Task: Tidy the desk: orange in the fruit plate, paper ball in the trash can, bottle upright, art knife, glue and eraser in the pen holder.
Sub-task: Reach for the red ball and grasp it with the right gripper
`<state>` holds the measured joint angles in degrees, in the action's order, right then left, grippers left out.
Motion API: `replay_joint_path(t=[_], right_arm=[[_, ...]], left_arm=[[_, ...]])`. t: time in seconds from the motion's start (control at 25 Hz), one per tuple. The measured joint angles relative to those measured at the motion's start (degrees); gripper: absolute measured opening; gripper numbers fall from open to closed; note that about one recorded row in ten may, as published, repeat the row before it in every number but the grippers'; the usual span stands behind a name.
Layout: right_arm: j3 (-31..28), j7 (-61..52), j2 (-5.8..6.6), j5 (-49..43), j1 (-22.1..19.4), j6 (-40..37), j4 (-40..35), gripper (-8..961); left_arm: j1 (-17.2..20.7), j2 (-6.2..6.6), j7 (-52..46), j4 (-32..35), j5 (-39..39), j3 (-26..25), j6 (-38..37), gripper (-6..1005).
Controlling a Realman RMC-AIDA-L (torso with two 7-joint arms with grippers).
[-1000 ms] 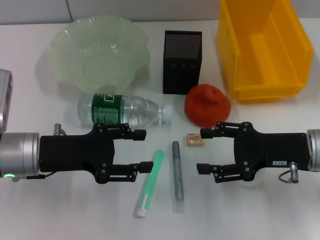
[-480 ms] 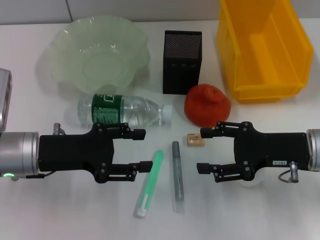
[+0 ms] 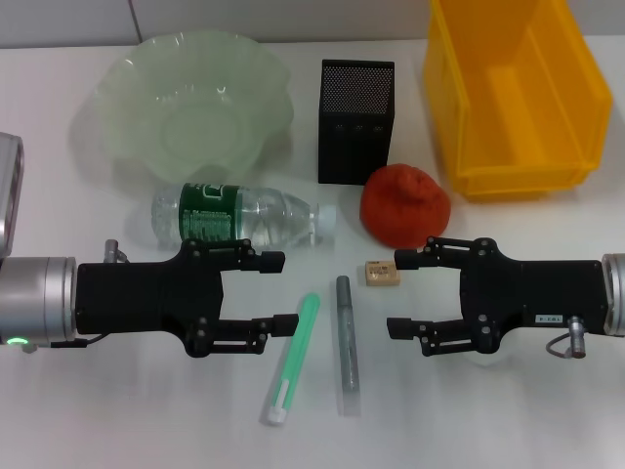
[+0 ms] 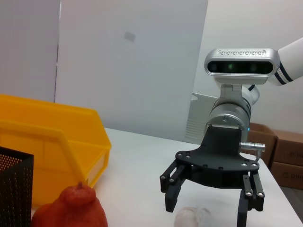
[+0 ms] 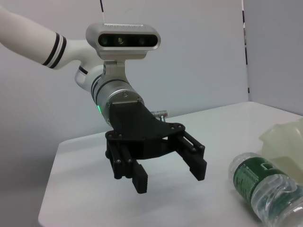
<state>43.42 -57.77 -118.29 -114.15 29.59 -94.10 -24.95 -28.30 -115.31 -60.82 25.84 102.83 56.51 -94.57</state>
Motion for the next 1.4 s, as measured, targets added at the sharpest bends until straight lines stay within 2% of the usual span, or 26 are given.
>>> replay_joint_path(t=[0.2, 0.4, 0.48, 0.68, 0.8, 1.04, 1.24, 1.4], right_arm=[[-0.1, -2.5, 0.50, 0.2, 0.0, -2.0, -1.1, 819], [0.1, -20.1, 2.07, -0.2, 1.0, -5.4, -12.6, 820], [0.2, -22.1, 2.22, -0.6, 1.3, -5.7, -14.1, 820], [0.4, -31.7, 3.57, -5.1, 5.2, -8.4, -20.8, 818], [0.4, -36.3, 4.90, -9.2, 9.5, -9.7, -22.3, 816], [0.3, -37.9, 5.38, -14.4, 13.4, -9.3, -22.6, 813], [0.0, -38.3, 4.64, -14.2, 13.1, -9.3, -25.6, 811], [0.1, -41.8, 4.88, -14.6, 13.7, -10.5, -28.8, 809]], left_arm=[[0.2, 0.00, 0.3, 0.0, 0.0, 0.0, 0.2, 719], [-0.2, -0.19, 0.2, 0.1, 1.8, -0.3, 0.2, 719], [-0.2, -0.21, 0.3, 0.1, 2.0, -0.3, 0.3, 718], [-0.1, -0.30, 0.6, 0.7, 2.2, -0.4, 0.4, 718], [0.0, -0.37, 0.6, 0.9, 2.2, -0.4, 0.5, 717], [0.0, -0.54, 0.7, 0.9, 2.2, -0.1, 0.6, 717], [0.4, -0.93, 1.0, 0.9, 2.2, -0.3, -0.1, 716], [0.8, -0.96, 0.7, 0.7, 2.0, -0.5, -0.7, 716]])
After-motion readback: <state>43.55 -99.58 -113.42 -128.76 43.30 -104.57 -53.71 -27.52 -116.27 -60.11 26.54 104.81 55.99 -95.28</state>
